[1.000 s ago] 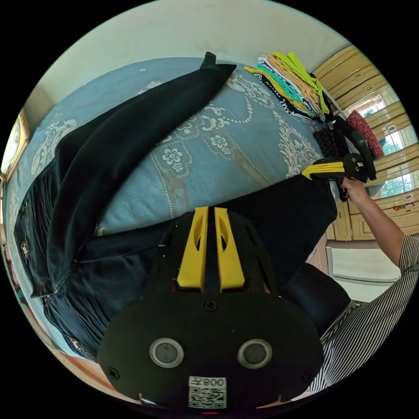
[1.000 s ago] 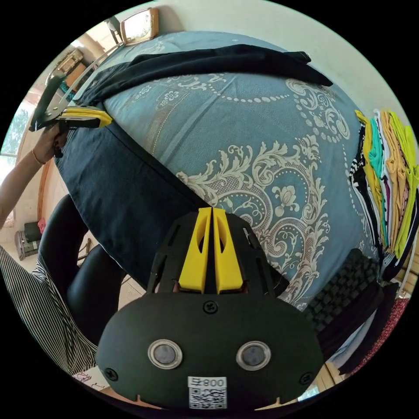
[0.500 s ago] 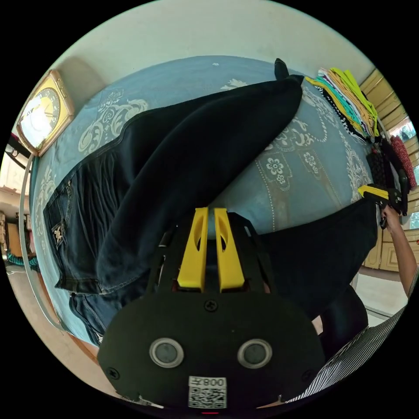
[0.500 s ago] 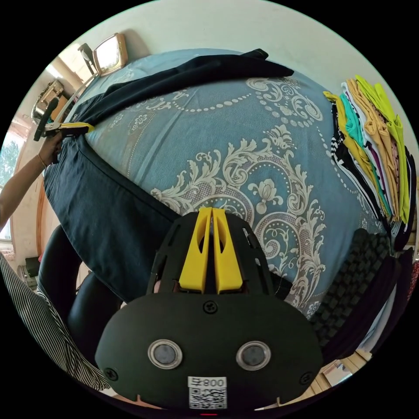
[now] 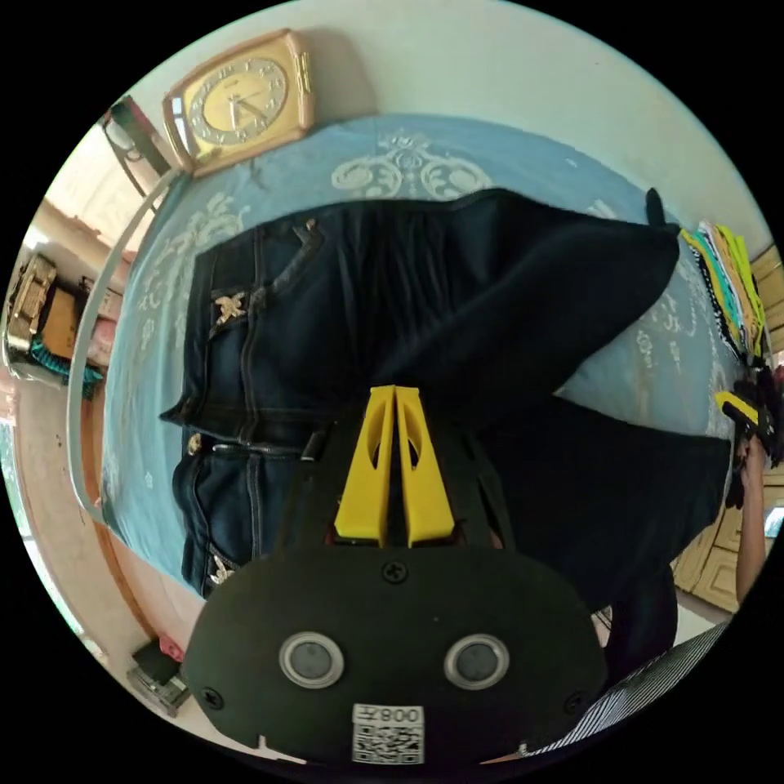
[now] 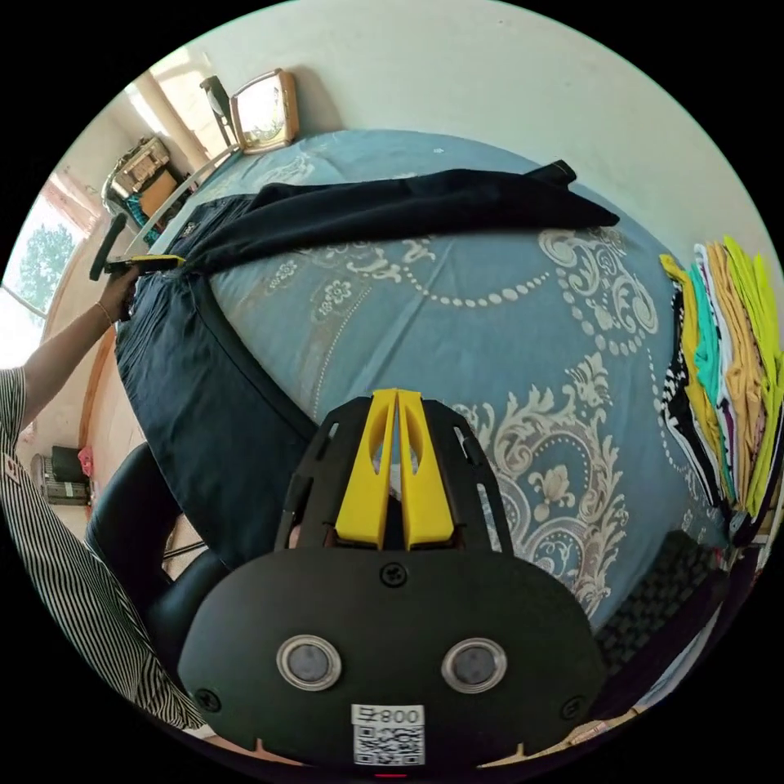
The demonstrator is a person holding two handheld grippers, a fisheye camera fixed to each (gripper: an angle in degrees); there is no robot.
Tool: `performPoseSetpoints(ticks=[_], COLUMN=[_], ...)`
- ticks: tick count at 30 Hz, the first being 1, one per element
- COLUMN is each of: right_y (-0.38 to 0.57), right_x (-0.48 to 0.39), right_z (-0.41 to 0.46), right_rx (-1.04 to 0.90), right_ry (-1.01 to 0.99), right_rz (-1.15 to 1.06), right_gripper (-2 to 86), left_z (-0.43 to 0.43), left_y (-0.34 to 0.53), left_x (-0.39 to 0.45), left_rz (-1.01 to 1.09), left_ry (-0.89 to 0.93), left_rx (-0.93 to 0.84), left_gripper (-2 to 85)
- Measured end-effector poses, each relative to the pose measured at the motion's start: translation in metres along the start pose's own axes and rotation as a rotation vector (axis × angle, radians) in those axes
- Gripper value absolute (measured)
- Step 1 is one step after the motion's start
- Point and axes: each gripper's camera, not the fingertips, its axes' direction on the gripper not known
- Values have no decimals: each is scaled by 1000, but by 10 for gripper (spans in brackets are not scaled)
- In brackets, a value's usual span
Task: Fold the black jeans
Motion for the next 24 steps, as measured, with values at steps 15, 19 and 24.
performPoseSetpoints(ticks=[15, 19, 24], right_y=[21, 32, 47], right_x=[117, 213, 324], right_z=[114, 133, 142], right_rx=[203, 295, 426], right_ry=[-292, -375, -437], right_rz=[204, 369, 578], right_gripper=[38, 68, 91], left_z=[-42, -34, -25], left_y=[-41, -104, -172], left_x=[46, 97, 140], left_rz=[330, 476, 595], left_ry=[271, 402, 409], left_rx=[239, 228, 170], left_gripper=[54, 97, 123])
